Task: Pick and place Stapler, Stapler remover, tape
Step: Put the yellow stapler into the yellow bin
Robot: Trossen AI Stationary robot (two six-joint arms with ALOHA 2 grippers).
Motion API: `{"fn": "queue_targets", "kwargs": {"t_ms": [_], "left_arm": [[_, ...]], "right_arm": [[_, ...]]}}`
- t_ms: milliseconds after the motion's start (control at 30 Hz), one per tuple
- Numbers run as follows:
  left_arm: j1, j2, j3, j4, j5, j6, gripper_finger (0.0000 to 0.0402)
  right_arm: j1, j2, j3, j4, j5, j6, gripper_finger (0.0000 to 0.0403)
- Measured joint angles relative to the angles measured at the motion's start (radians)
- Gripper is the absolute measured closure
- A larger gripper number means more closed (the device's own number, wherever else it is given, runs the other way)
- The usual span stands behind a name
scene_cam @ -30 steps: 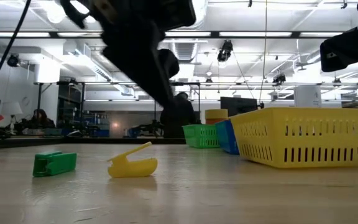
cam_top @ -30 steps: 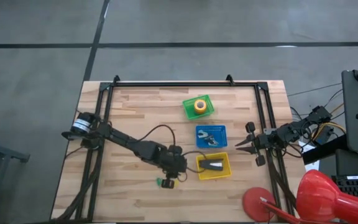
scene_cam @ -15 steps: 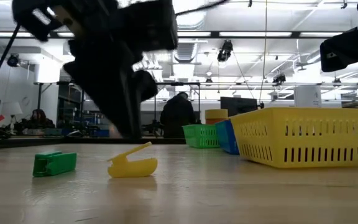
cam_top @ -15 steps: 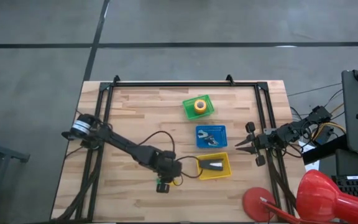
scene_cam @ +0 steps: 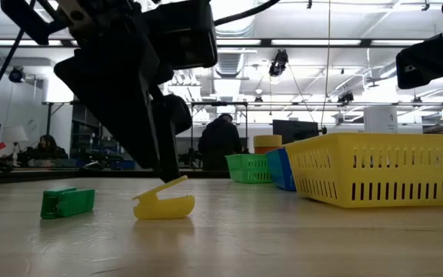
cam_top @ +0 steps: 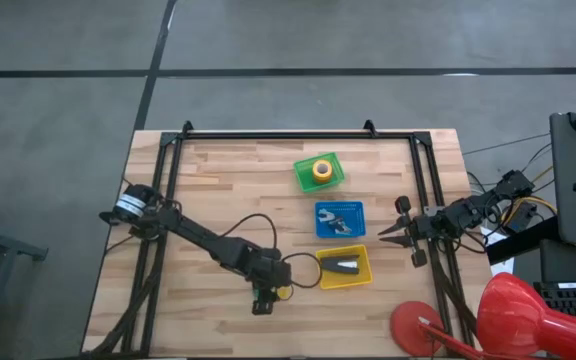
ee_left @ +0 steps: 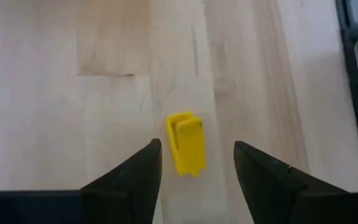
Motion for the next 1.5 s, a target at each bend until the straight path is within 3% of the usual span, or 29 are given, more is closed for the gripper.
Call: {"fn": "queue_targets", "kwargs": {"t_ms": [633,1167,1500], "left_arm": [[0.000,0.039,-0.017,0.065,-0.053,0.024,0.0208],[0.009,0.039,-0.014,0.065,-0.098,0.092,0.0341],[0.032,0.036,-0.008,0.069,-0.098,0.141,0.0316]], "right_arm": [[0.000,0.006,0.000,0.000,0.000,0.001,0.0351],[0.000,0.005,0.000,0.000,0.000,-0.001,0.0351],[0.000,0.005,0.000,0.000,0.000,0.000,0.0351]]}}
